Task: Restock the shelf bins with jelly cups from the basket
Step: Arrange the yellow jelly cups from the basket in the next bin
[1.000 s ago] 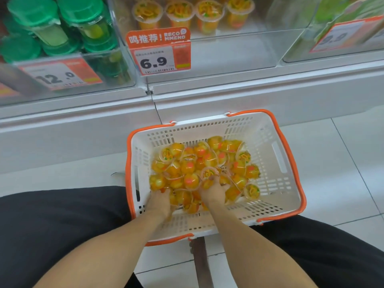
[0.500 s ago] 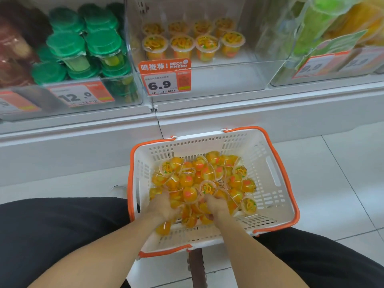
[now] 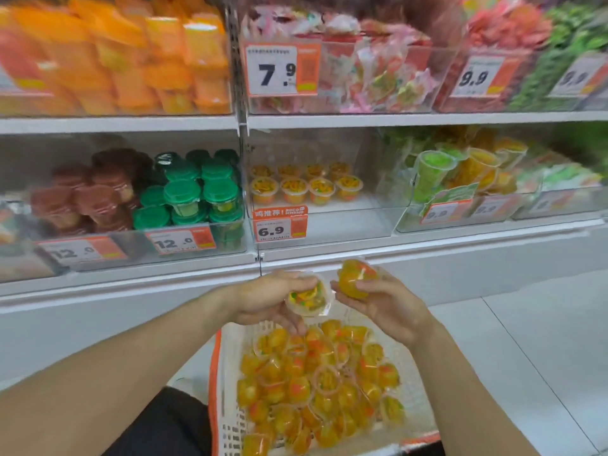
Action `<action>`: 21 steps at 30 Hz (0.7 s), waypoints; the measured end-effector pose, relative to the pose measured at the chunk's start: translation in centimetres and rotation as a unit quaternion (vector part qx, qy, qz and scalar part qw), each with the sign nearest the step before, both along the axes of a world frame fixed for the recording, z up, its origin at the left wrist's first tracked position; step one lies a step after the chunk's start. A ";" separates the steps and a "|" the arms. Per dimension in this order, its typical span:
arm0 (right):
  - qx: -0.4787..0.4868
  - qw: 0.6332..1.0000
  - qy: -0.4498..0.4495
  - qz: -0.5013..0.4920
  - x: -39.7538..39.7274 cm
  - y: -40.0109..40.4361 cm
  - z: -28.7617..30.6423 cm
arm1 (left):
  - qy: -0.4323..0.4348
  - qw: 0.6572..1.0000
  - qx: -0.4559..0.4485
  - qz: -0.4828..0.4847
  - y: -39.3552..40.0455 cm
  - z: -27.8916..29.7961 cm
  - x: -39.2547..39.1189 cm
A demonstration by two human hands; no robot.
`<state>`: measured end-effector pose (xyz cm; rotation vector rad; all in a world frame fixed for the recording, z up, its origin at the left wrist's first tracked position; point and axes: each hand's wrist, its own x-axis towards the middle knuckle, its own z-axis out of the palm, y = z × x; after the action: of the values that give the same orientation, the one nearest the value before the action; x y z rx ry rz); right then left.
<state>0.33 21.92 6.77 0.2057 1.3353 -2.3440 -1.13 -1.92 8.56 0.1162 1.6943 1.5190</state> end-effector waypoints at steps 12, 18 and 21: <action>0.302 0.942 0.130 -0.070 -13.5 -8.1 11.4 | -0.002 0.973 -0.044 0.225 -1.3 1.3 -1.9; 0.531 0.837 0.078 0.100 -18.7 -12.7 10.8 | 0.084 0.972 -0.187 0.118 -1.5 1.1 -3.0; 0.626 0.753 0.047 0.195 -20.1 -14.1 9.9 | 0.108 0.959 -0.257 0.054 -1.9 0.7 -3.1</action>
<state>-19.79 7.82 16.68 0.1564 2.4862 -0.8042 -4.18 -3.83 9.28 -0.0907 2.2511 1.1230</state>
